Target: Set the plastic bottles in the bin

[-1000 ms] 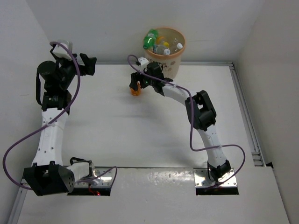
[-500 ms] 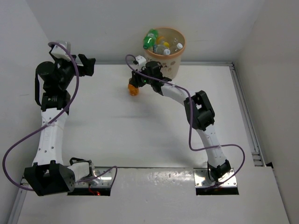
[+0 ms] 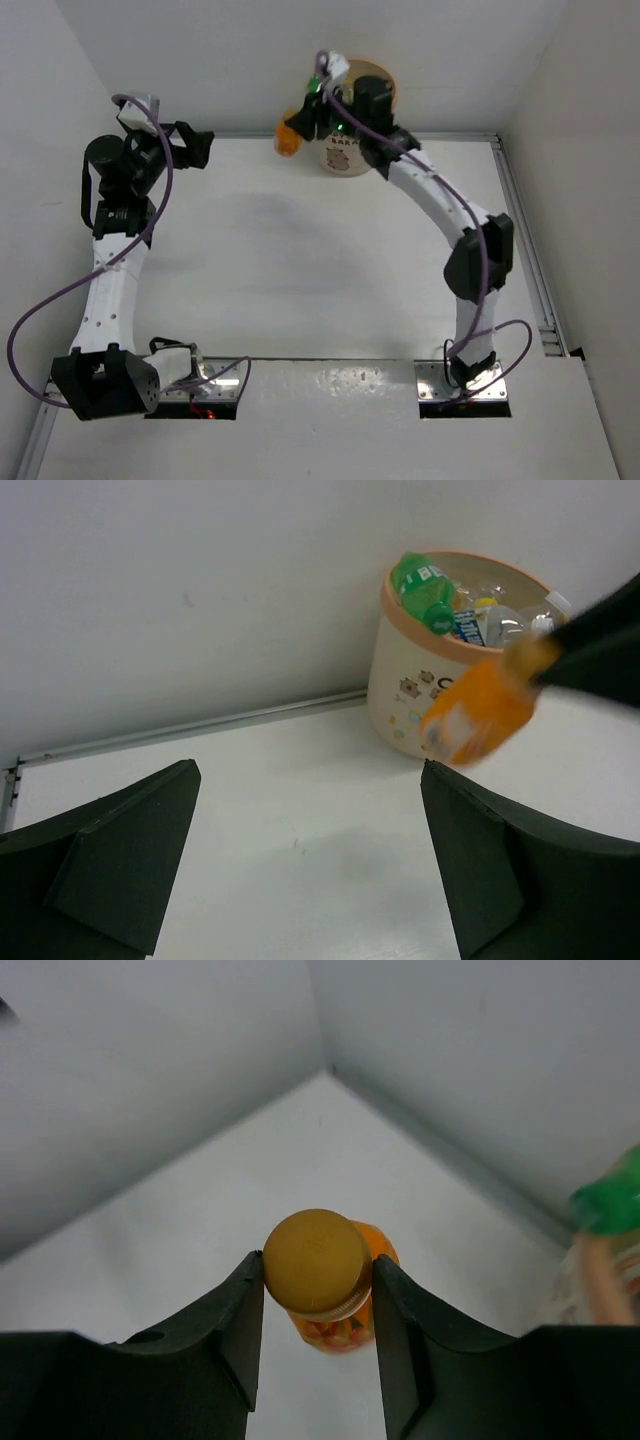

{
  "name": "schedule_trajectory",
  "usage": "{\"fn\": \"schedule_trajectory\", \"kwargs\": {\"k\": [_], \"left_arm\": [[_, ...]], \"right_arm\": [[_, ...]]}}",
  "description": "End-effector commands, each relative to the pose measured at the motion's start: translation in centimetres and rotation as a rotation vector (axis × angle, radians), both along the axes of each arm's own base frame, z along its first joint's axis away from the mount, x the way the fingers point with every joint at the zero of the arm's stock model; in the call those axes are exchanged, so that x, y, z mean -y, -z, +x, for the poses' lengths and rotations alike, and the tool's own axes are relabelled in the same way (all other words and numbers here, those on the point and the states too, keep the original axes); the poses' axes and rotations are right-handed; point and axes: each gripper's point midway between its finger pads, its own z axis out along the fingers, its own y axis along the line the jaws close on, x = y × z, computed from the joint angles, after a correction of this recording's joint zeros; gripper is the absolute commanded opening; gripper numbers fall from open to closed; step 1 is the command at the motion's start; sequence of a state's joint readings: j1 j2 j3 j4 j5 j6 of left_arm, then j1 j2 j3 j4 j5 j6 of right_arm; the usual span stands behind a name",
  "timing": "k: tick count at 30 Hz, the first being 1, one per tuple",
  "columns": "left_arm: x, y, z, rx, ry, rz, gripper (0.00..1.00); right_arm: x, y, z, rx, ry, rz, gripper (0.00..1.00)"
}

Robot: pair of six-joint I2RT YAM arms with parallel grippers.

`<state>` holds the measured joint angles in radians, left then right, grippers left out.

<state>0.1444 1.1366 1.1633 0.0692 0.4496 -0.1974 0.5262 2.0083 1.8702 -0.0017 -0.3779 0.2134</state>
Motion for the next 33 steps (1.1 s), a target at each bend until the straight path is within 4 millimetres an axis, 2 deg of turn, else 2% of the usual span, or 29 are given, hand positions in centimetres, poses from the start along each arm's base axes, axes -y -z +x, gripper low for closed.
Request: {"fn": "schedule_trajectory", "kwargs": {"k": [1,3,4,5,6,7,10,11,14,16,17,19,20,22,23,28,29,31,32,33], "left_arm": [[2.1,-2.6,-1.2,0.087,0.068,-0.009,0.99],[2.6,-3.2,-1.6,0.107,0.08,-0.007,0.99],[3.0,-3.5,-1.6,0.118,0.091,-0.006,0.99],[3.4,-3.5,-1.7,0.118,0.102,-0.007,0.99],[3.4,-3.5,-1.7,0.118,0.102,-0.007,0.99],[3.4,-3.5,-1.7,0.118,0.102,-0.007,0.99],[3.7,-2.6,-0.9,0.09,0.105,-0.022,0.99],[3.7,-2.2,-0.6,0.076,0.105,-0.031,0.99],[3.6,-1.9,-0.1,0.061,0.104,-0.025,0.99],[3.2,-0.9,0.2,0.029,0.093,-0.02,0.99],[2.9,-1.3,0.2,0.038,0.084,-0.019,0.99],[2.4,-0.5,0.6,0.013,0.072,-0.012,0.99],[2.4,-0.5,0.6,0.013,0.072,-0.012,0.99],[1.9,-0.7,0.6,0.016,0.061,-0.004,0.99],[1.9,-0.4,0.6,0.007,0.059,0.006,0.99],[1.4,0.1,0.6,-0.003,0.048,0.036,0.99],[1.4,0.7,0.7,-0.021,0.048,0.034,0.99],[1.2,0.7,0.7,-0.022,0.037,0.033,0.99],[1.2,1.0,0.7,-0.029,0.037,0.041,0.99],[1.0,1.2,0.7,-0.039,0.026,0.039,0.99]], "right_arm": [[5.4,-17.8,-2.7,0.259,0.051,0.223,0.1],[7.9,-21.1,-3.1,0.361,0.114,0.247,0.08],[10.9,-21.7,-1.1,0.409,0.219,0.226,0.08],[11.8,-21.5,-0.5,0.417,0.252,0.223,0.08],[13.7,-22.3,0.8,0.461,0.322,0.232,0.07],[15.3,-22.0,2.1,0.471,0.385,0.225,0.05],[18.2,-20.5,5.1,0.514,0.496,0.231,0.04],[19.1,-21.1,5.6,0.552,0.53,0.247,0.02],[20.0,-20.9,7.9,0.624,0.591,0.247,0.01],[20.1,-20.3,9.5,0.659,0.613,0.243,0.0],[20.2,-19.2,10.5,0.649,0.622,0.235,0.0],[20.5,-19.5,11.4,0.671,0.636,0.248,0.0],[20.5,-18.0,12.5,0.665,0.646,0.227,0.0],[20.8,-18.1,13.0,0.693,0.664,0.228,0.0],[20.9,-16.5,14.0,0.701,0.674,0.197,0.0],[20.5,-12.9,15.6,0.701,0.677,0.135,0.0],[20.3,-11.8,16.0,0.681,0.67,0.119,0.0],[19.7,-10.4,16.4,0.657,0.643,0.099,0.05],[19.7,-9.3,16.8,0.641,0.638,0.087,0.17],[19.4,-9.2,16.8,0.64,0.626,0.086,0.26]]}}
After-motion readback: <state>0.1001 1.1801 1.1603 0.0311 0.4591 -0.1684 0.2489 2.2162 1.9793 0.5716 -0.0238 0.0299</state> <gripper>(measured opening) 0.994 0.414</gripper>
